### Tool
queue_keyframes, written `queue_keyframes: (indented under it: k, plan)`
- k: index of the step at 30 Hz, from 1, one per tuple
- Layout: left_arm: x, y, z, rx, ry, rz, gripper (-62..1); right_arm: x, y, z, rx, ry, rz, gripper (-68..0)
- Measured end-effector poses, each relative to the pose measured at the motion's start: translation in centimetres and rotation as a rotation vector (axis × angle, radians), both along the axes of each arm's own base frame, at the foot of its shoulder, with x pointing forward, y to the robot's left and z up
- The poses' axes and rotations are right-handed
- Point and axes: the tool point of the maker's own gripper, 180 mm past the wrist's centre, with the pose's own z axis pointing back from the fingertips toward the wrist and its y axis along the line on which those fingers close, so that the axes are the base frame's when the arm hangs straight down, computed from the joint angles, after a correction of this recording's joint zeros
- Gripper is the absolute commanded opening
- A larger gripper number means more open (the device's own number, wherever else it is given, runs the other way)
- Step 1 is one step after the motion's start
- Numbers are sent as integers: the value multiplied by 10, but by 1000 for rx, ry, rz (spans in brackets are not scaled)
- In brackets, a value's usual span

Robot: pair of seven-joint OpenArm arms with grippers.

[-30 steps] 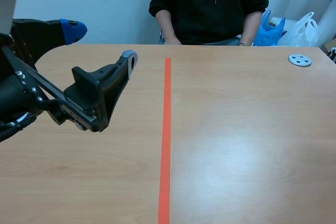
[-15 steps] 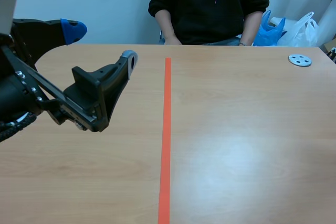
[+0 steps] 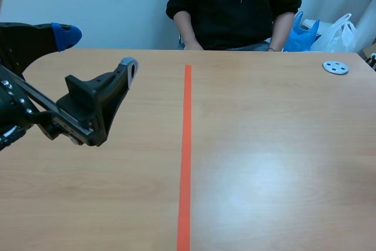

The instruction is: Sort the leaf by its shape. The table is split by an orange tape line. A compound leaf with several leaflets goes to the left side, a simple leaf with one blade goes to the right side. Return to the home posture when a red brick is placed on the table.

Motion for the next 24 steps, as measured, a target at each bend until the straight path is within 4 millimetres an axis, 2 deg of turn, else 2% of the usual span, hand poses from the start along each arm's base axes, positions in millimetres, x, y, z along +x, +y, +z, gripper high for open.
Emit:
queue_keyframes:
  k: [7,10,13,18,24]
  plan:
    - [1,3,1,5,-5,9,-63,-2,87,-7,60,27,221,-95]
    - [1,3,1,5,-5,9,-63,-2,113,-15,85,43,243,-62]
    - [1,3,1,5,-5,9,-63,-1,131,-25,107,65,247,-25]
    - [1,3,1,5,-5,9,-63,-3,157,-34,96,74,274,-22]
    - [1,3,1,5,-5,9,-63,11,159,-21,54,7,250,-22]
